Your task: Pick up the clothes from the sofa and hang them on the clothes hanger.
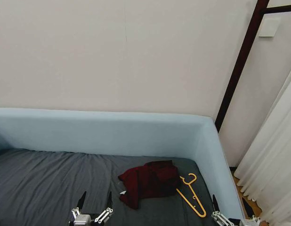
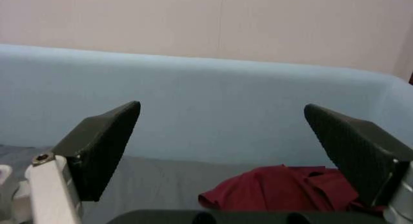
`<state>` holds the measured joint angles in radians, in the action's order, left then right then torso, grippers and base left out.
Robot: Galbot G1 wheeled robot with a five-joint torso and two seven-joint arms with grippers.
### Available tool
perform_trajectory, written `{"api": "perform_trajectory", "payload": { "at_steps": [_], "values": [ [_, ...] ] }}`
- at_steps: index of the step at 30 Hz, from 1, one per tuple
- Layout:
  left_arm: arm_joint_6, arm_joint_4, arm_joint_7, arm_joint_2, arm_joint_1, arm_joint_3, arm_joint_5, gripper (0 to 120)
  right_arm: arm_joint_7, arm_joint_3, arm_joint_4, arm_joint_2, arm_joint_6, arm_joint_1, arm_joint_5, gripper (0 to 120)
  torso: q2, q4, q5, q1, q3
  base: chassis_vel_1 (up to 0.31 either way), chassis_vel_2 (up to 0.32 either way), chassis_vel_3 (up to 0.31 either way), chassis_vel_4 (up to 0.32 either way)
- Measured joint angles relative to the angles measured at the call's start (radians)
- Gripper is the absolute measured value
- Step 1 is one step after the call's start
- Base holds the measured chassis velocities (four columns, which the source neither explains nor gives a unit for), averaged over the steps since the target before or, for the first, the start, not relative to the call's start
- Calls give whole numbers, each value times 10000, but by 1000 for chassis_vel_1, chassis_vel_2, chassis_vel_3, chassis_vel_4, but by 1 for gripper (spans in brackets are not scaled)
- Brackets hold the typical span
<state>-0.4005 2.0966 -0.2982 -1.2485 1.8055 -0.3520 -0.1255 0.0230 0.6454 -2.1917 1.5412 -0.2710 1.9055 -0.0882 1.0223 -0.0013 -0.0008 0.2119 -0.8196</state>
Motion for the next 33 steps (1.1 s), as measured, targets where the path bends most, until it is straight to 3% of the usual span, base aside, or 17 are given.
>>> {"api": "perform_trajectory", "payload": {
  "at_steps": [9, 14, 17, 22, 23, 26, 27, 33],
  "values": [
    [42, -52, -2, 82, -89, 64, 0, 100, 14, -4, -167, -31, 99, 93, -18, 100, 0, -1, -1, 0, 0, 0, 0, 0, 0],
    [46, -92, -8, 114, -48, 29, -2, 100, 147, -55, -350, -468, 670, -40, -895, 100, 0, -1, 1, 0, 0, 0, 0, 0, 0],
    [9, -155, -17, 97, -5, 21, 11, 100, 288, 24, -560, -1155, 1282, -106, -1961, 100, 0, -3, 0, 0, 0, 0, 0, 0, 0],
    [-259, -322, -91, -130, 313, -68, 203, 100, 754, 76, -757, -3281, 3182, -749, -4542, 100, 0, 1, 3, 0, 0, 0, 0, 0, 0],
    [-259, -322, -91, -130, 313, -68, 203, 100, 754, 76, -757, -3281, 3182, -749, -4542, 100, 0, 1, 3, 0, 0, 0, 0, 0, 0],
    [-367, -340, -117, -300, 430, -122, 310, 100, 986, -159, -429, -4426, 4232, -1673, -5727, 100, 0, -2, 2, 0, 0, 0, 0, 0, 0],
    [-367, -340, -117, -300, 430, -122, 310, 100, 986, -159, -429, -4426, 4232, -1673, -5727, 100, 0, -2, 2, 0, 0, 0, 0, 0, 0],
    [-473, -409, -180, -624, 602, -163, 572, 100, 1283, -1059, 893, -6306, 5218, -3839, -7652, 100, -1, 3, 4, 1, -1, 0, 0, 0, 0]
  ]
}}
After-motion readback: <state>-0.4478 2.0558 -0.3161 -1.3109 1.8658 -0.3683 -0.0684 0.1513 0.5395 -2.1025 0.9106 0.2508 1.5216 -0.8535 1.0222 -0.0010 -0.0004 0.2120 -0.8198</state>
